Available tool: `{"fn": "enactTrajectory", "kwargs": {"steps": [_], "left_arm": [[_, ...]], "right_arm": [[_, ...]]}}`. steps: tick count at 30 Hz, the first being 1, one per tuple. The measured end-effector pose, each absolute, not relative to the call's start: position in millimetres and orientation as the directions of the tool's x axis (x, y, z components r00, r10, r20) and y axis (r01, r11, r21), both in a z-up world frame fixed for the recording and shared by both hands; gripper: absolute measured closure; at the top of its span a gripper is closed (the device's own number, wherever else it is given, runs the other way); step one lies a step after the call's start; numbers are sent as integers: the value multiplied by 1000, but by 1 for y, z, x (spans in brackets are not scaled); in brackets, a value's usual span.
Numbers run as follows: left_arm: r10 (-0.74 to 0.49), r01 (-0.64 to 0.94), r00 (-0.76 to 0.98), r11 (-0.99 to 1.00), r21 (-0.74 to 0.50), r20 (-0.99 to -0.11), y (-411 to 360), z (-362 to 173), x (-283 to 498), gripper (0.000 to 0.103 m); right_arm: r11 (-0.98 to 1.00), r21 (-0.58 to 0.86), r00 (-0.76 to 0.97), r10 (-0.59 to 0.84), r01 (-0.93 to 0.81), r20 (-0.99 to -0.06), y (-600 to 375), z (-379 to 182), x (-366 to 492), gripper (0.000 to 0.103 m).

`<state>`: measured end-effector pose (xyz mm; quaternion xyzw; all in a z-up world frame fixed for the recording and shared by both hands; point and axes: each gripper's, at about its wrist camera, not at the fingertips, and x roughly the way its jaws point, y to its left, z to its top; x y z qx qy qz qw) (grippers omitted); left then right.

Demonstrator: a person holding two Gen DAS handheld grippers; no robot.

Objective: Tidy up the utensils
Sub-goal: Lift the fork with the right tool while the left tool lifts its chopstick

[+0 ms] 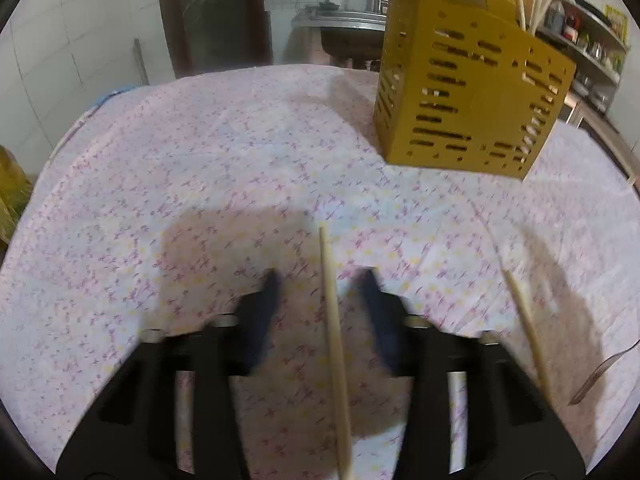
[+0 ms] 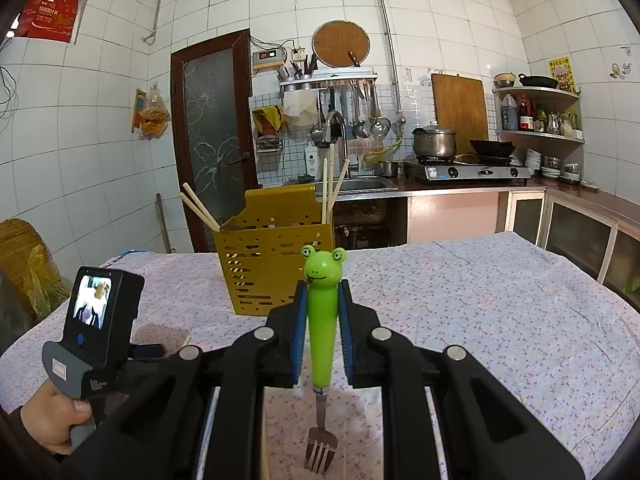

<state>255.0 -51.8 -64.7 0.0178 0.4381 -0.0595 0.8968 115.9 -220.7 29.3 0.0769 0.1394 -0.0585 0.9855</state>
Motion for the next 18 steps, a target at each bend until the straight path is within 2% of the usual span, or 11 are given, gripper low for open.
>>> {"fn": "enactTrajectory", "kwargs": {"steps": [2,9,11,18], "left_arm": [[-101,130,611,991,-26,-785,-51,-65,254,97],[-144,150,647,987,-60,-749,-55,-50,244,98],[-155,155,694,986,-65,-703,-54,-35,234,98],[-182,180,873,983,-48,-453,-51,25,180,98]], "right_arm": [[981,135,954,-95,137,-284,-220,29,116,87],[982,130,954,-98,139,-283,-221,29,115,87],[982,131,954,-97,139,-283,-220,28,115,87],[982,131,954,-98,140,-282,-220,28,115,87]]}}
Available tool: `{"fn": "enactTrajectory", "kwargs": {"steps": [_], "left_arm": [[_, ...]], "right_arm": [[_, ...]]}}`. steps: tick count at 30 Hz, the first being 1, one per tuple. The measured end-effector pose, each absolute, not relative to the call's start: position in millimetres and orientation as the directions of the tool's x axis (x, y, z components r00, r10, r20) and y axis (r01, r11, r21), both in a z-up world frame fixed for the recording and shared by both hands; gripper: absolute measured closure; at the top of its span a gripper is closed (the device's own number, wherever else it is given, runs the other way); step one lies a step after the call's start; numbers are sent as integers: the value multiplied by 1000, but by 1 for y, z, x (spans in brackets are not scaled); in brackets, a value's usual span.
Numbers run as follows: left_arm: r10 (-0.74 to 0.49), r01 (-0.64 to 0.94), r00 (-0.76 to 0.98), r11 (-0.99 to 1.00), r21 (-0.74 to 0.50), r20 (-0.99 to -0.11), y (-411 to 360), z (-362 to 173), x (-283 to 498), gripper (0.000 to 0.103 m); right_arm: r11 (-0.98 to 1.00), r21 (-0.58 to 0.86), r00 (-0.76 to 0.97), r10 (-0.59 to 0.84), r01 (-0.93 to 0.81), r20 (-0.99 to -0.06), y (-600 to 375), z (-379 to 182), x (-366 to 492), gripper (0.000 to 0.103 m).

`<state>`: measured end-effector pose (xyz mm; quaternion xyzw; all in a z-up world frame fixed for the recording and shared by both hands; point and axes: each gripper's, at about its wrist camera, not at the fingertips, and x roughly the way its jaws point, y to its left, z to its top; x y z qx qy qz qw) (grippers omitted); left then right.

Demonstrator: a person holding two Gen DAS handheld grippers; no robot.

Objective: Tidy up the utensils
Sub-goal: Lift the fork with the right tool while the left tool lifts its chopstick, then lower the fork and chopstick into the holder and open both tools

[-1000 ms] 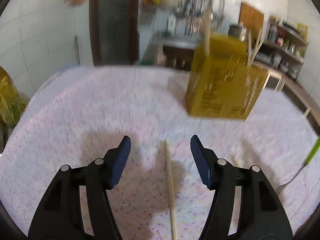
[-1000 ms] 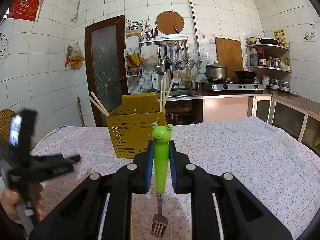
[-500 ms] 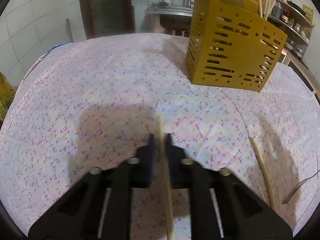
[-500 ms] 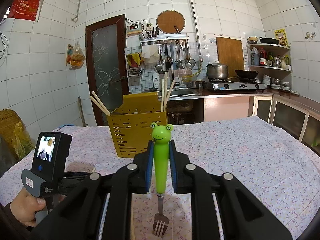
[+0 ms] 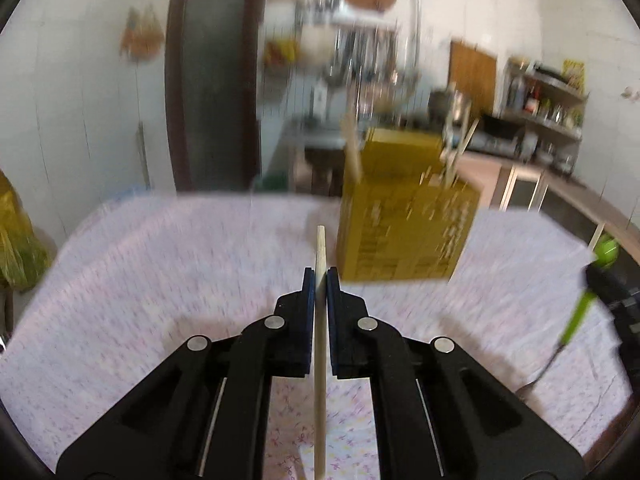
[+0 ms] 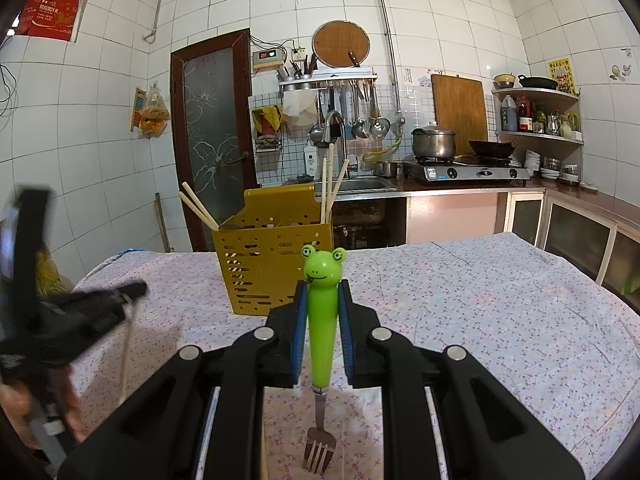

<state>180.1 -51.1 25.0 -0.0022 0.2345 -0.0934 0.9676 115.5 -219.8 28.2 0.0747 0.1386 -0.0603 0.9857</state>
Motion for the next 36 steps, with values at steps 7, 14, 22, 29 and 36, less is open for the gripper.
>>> {"fn": "enactTrajectory", "kwargs": {"steps": [7,14,22,29,36], "left_arm": [[-183,172,941,983,-63,-286,-44,54,145,98],[-186,166,947,982,-94,-263,-35,57,139,98],[-205,188,950,978,-94,-234,-39,66,132,98],[-232,219,958,971,-94,-171,-48,104,144,98],[-270,257,961,954,-157,-64,-60,171,202,98]], "right_arm": [[982,131,954,-98,139,-282,-221,28,115,87],[981,135,955,-95,137,-280,-221,28,115,87],[982,122,966,-109,141,-235,-221,36,110,87],[987,99,980,-110,127,-166,-218,75,121,88],[991,82,993,-106,110,-45,-229,148,160,88]]}}
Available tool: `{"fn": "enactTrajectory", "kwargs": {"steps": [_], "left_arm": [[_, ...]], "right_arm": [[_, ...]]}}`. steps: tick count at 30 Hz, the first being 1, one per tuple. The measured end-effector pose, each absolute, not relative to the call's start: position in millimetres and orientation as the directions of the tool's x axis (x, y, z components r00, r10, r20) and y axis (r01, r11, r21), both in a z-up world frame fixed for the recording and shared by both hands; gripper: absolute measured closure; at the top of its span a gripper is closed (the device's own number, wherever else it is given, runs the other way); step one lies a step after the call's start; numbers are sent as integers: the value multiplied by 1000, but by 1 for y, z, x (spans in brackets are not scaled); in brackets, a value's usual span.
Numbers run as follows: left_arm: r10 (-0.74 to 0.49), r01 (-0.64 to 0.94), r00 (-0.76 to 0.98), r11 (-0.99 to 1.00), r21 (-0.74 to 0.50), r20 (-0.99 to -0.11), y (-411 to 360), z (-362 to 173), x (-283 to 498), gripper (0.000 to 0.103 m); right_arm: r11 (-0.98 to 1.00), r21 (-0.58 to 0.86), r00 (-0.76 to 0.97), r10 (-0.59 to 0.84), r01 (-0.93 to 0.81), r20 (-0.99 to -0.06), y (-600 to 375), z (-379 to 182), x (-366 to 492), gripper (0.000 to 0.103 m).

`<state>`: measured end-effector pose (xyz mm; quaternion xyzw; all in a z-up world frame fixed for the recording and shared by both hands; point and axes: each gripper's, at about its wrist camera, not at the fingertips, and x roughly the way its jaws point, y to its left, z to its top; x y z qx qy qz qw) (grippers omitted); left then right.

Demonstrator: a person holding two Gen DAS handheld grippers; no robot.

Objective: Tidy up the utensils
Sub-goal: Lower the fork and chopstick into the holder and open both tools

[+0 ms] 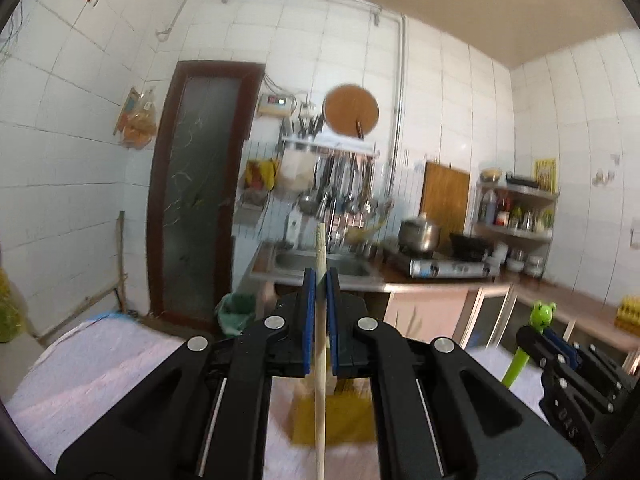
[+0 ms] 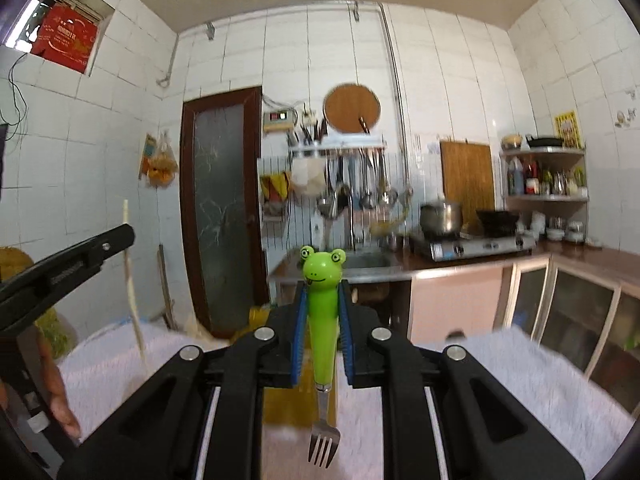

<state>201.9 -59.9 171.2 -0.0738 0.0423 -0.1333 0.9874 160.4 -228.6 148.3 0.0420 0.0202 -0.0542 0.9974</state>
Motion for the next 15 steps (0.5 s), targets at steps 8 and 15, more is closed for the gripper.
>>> {"fn": "enactTrajectory", "kwargs": {"steps": [8,15], "left_arm": [[-246,244,969,957,-160,4,-91,199,282,98],[-203,200,979,975,-98,-23,-117,163,337,98]], "right_arm": [[994,78,997,-73,72,19,-238,181,226,88],[997,70,1000,-19,21,-19,-235,154,274,88]]}}
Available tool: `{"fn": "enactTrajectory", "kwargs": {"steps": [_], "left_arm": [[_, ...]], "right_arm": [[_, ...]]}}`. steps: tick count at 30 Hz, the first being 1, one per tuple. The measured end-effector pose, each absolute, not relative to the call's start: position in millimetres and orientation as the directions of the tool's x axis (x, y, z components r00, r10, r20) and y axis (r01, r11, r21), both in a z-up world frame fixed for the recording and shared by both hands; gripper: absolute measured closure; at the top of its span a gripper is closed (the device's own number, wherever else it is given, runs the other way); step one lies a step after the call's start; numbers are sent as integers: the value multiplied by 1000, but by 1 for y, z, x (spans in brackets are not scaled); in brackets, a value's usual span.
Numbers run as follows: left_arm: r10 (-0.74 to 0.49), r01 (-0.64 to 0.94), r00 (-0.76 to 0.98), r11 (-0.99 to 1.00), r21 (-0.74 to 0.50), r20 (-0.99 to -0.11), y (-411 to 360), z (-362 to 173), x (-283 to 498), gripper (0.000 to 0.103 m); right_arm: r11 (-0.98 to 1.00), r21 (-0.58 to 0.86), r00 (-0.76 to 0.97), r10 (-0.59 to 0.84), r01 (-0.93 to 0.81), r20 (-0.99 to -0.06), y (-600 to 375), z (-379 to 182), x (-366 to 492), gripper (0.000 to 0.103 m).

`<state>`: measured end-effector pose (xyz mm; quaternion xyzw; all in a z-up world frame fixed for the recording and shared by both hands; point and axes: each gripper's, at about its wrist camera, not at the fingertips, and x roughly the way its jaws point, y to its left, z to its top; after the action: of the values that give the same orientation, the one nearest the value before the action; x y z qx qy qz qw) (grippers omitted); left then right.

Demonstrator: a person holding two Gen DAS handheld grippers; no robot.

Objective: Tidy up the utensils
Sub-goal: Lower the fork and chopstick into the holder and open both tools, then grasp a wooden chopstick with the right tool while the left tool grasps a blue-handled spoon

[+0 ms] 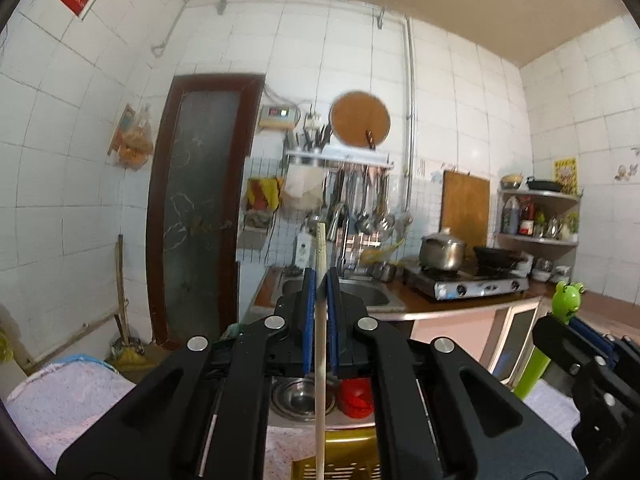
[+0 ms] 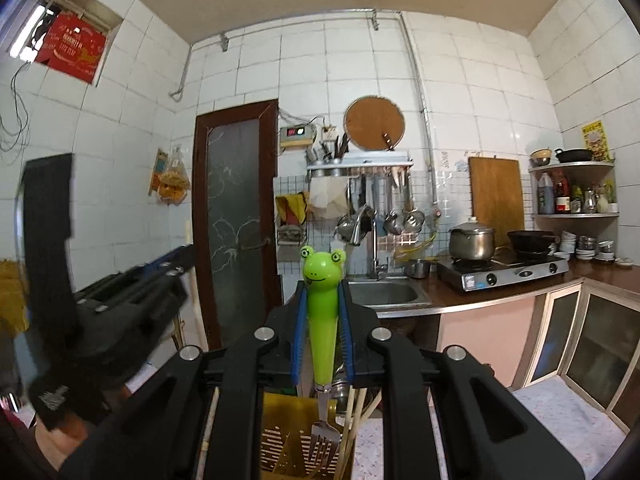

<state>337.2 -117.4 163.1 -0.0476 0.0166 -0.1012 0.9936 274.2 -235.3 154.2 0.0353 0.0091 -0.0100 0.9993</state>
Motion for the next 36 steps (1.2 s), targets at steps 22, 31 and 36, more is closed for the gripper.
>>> {"fn": "enactTrajectory", "kwargs": {"steps": [22,31,36], "left_arm": [[-158,146,967,986,-74,-198,-66,143,289,18],[-117,82,907,991,-103,-404,-7,72,221,6],[-59,28,829,998,-64,-555,13,5,210,6]], "right_arm": [[985,143,938,-38,92,-344,-253,97,249,45],[989,127,861,6,69,-509,-219,28,185,40],[994,100,796,18,53,-605,-199,-14,180,40]]}}
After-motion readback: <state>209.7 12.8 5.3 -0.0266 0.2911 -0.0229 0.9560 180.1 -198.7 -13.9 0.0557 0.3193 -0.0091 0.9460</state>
